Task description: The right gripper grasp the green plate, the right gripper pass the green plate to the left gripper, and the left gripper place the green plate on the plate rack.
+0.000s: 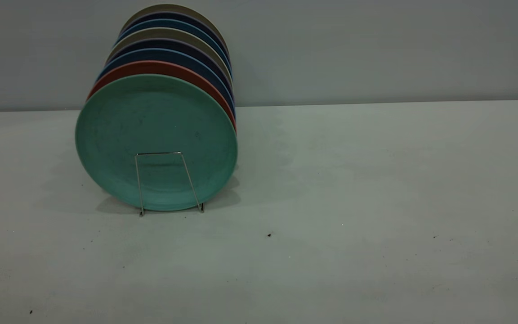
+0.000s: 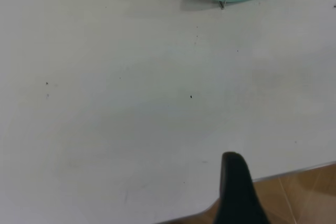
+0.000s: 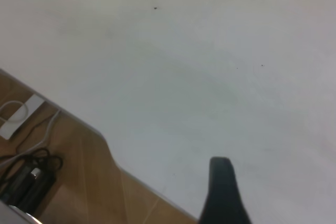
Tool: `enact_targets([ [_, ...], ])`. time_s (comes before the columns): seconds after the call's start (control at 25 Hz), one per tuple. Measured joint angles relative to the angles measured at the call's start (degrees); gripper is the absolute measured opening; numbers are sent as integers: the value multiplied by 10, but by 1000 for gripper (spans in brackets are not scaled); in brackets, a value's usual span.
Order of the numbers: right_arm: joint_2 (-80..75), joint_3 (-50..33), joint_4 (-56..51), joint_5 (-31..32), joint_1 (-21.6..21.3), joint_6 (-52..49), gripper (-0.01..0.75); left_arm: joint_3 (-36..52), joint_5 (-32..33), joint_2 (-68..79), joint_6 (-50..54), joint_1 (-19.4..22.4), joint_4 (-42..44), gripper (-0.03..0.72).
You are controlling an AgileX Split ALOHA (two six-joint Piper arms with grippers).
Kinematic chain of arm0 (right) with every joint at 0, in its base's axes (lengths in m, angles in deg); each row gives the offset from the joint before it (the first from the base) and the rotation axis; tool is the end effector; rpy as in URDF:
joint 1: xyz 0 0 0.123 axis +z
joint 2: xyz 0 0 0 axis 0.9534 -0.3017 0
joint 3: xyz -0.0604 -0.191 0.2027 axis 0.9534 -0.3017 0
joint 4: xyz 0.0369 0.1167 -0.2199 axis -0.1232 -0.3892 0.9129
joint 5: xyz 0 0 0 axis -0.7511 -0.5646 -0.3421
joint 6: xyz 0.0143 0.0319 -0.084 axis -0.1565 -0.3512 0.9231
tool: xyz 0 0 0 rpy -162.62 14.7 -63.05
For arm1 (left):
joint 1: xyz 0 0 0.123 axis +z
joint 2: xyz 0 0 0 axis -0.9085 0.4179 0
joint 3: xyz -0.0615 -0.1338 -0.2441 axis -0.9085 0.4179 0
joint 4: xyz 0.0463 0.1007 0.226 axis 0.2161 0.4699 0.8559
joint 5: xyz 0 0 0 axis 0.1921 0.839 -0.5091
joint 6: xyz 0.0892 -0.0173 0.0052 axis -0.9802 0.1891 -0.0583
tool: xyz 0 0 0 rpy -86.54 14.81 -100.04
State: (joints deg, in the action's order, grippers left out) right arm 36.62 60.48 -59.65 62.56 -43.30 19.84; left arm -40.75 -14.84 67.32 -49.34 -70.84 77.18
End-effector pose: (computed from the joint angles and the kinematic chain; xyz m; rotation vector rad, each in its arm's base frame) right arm -0.0050 0.0017 0.2635 -0.6568 2.0823 0.2917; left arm -0.0059 -0.0034 0.2678 0.1978 2.1360 -0.0642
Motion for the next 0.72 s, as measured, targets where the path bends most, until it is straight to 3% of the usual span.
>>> enact_targets([
  [0.12, 0, 0, -1, 0, -29, -1, 554, 0, 0, -3, 0, 0, 0, 497],
  [0.48, 8, -1, -6, 0, -247, -1, 554, 0, 0, -19, 0, 0, -1, 497],
  [0.72, 19, -1, -7, 0, -280, -2, 554, 0, 0, -19, 0, 0, 0, 497],
])
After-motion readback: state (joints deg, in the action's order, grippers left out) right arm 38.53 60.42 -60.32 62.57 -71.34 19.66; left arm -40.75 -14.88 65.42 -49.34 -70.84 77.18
